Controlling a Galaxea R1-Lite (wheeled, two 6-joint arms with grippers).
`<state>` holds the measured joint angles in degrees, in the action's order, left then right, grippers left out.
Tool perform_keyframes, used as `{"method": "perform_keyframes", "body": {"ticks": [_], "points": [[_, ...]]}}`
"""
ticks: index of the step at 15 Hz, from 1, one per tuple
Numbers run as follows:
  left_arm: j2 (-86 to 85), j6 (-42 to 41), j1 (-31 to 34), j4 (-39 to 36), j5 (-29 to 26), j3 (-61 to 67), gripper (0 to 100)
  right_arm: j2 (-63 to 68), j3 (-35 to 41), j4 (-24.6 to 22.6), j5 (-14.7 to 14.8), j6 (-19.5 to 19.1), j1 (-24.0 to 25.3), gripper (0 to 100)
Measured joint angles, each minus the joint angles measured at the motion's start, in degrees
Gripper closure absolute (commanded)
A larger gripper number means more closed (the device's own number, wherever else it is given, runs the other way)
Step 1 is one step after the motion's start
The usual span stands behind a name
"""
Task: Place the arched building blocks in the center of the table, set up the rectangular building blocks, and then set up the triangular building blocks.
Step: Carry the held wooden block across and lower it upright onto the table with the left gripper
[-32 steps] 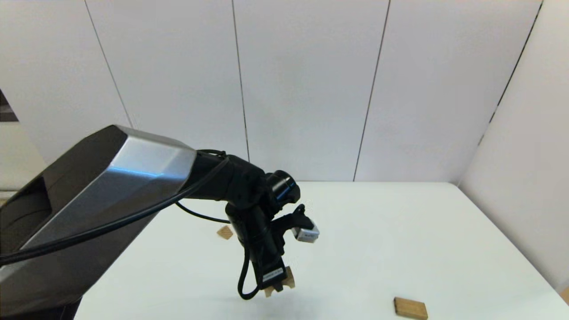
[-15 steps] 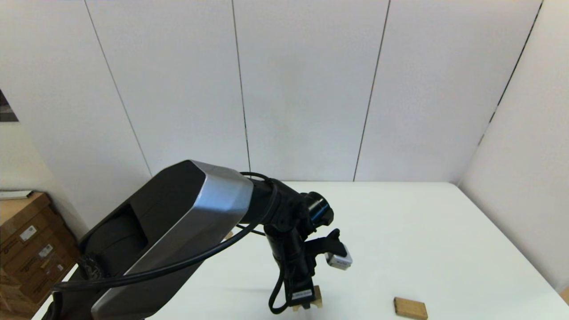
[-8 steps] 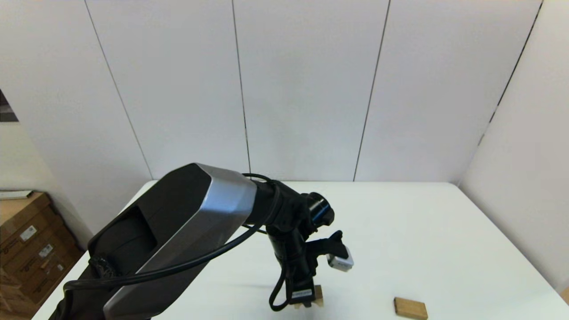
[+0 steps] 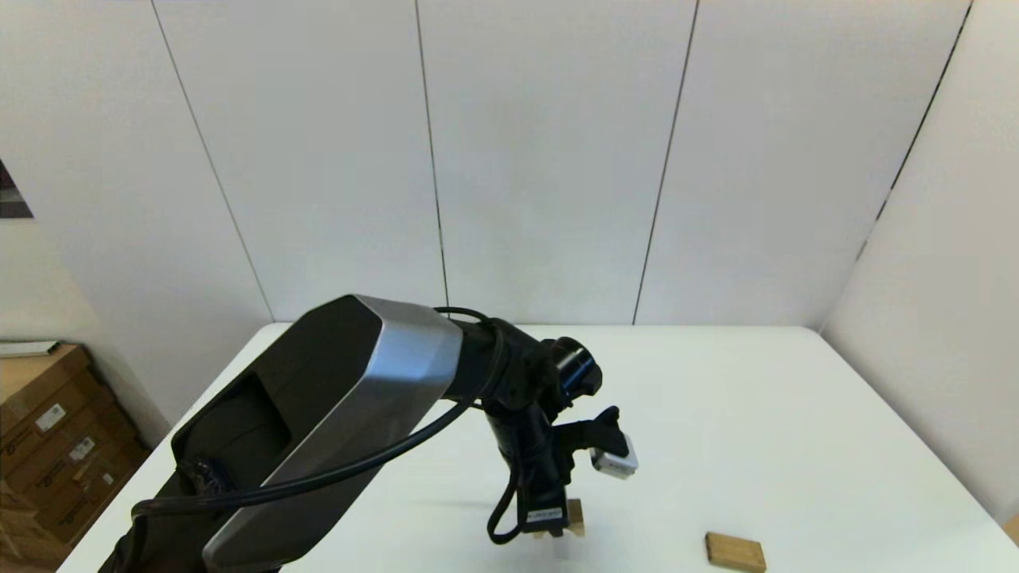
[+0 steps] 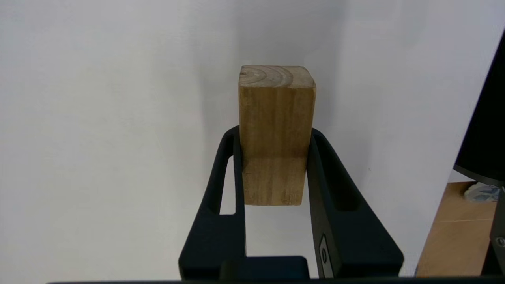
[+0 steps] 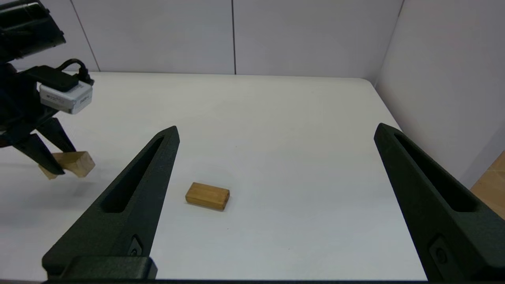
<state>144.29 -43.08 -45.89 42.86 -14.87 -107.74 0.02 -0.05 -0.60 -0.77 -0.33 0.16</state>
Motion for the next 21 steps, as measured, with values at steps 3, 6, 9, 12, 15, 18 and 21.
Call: {"method": "perform_keyframes", "body": {"ticks": [3,6,9,12,15,18,21], "points": [[1.28,-0.94,0.02,0.13,1.34,-2.12,100,0.0,0.02,0.02,0.0,0.0,0.0,0],[2.6,-2.47,0.13,0.16,2.5,-3.36,100,0.0,0.0,0.02,0.02,0.02,0.0,0],[3.32,-3.41,0.68,0.33,3.06,-3.89,100,0.0,0.0,0.02,0.0,0.02,0.0,0],[3.64,-3.83,1.05,0.3,4.84,-4.02,100,0.0,0.0,0.0,0.02,0.02,0.0,0],[4.0,-3.85,1.23,0.38,4.95,-4.06,100,0.0,0.0,0.0,0.0,0.02,0.0,0],[4.22,-3.8,1.46,0.24,5.06,-4.06,100,0.0,0.02,0.0,0.0,0.02,0.0,0],[4.28,-3.69,1.51,0.3,5.25,-4.06,100,0.0,0.02,0.02,0.02,0.02,0.0,0]]}}
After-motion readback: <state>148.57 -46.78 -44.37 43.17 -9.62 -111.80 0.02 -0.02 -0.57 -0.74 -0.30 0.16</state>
